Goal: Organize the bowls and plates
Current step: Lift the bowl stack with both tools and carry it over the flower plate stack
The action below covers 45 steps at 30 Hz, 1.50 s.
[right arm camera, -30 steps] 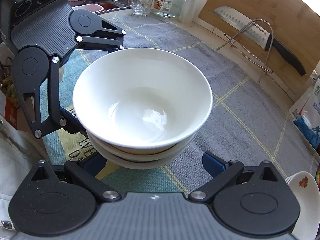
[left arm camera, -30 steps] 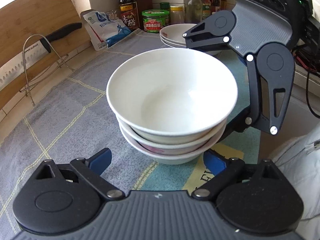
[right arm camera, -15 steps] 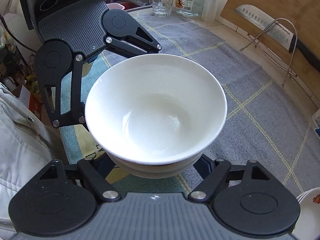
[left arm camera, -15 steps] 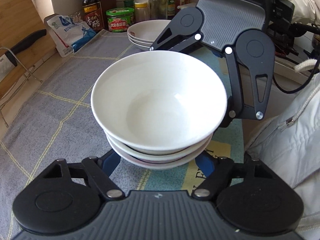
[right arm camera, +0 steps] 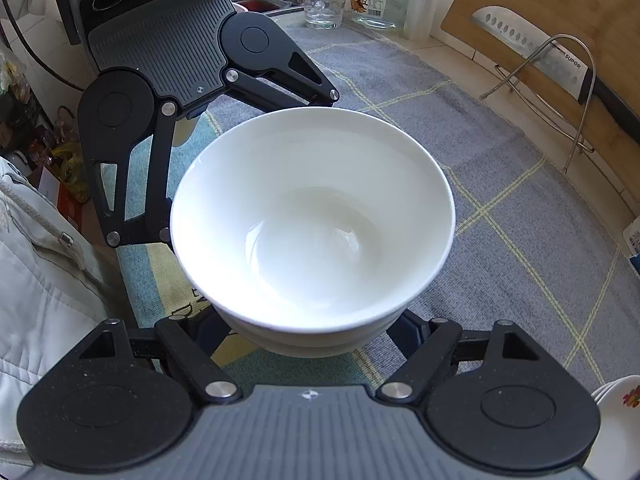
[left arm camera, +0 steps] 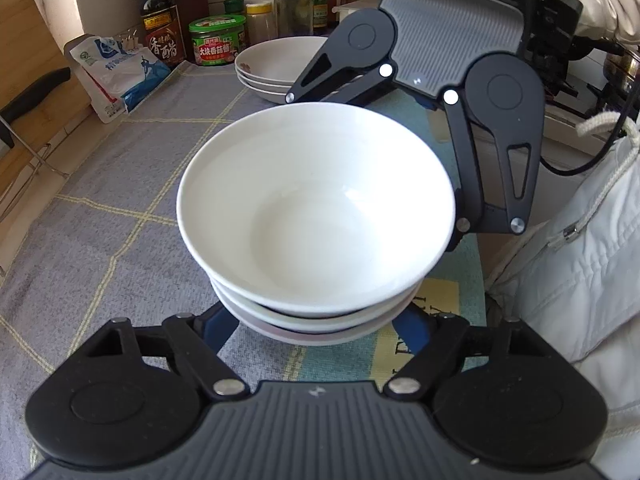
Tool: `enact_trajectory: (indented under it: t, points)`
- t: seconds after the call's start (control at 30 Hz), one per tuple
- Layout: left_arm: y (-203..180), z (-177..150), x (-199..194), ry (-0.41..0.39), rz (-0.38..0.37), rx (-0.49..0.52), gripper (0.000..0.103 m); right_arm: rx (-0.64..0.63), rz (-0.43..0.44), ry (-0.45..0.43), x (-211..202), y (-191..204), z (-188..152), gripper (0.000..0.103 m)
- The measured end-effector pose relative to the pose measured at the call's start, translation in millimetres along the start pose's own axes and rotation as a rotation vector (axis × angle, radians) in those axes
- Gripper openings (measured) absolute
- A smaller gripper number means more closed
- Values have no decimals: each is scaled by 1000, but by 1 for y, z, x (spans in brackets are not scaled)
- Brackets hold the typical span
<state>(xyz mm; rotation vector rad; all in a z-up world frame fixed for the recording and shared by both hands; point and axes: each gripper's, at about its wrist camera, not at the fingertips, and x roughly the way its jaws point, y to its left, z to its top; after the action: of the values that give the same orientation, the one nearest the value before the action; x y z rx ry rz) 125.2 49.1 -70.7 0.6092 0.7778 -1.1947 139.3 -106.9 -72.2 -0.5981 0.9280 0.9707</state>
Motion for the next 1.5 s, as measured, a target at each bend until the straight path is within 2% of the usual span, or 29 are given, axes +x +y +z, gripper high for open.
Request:
enact_trajectory:
  t: [0.3, 0.6, 1.1, 1.5]
  points:
    - [0, 3, 0, 13, -4, 9, 83, -8, -8, 14, -1, 3, 1, 86]
    - [10, 2, 0, 0, -49, -32, 85, 20, 6, 13, 0, 0, 3, 88]
    - [10, 4, -3, -2, -26, -34, 84, 22, 3, 7, 0, 2, 4, 88]
    - [2, 40, -4, -21, 17, -68, 84, -20, -3, -22, -35, -14, -7, 88]
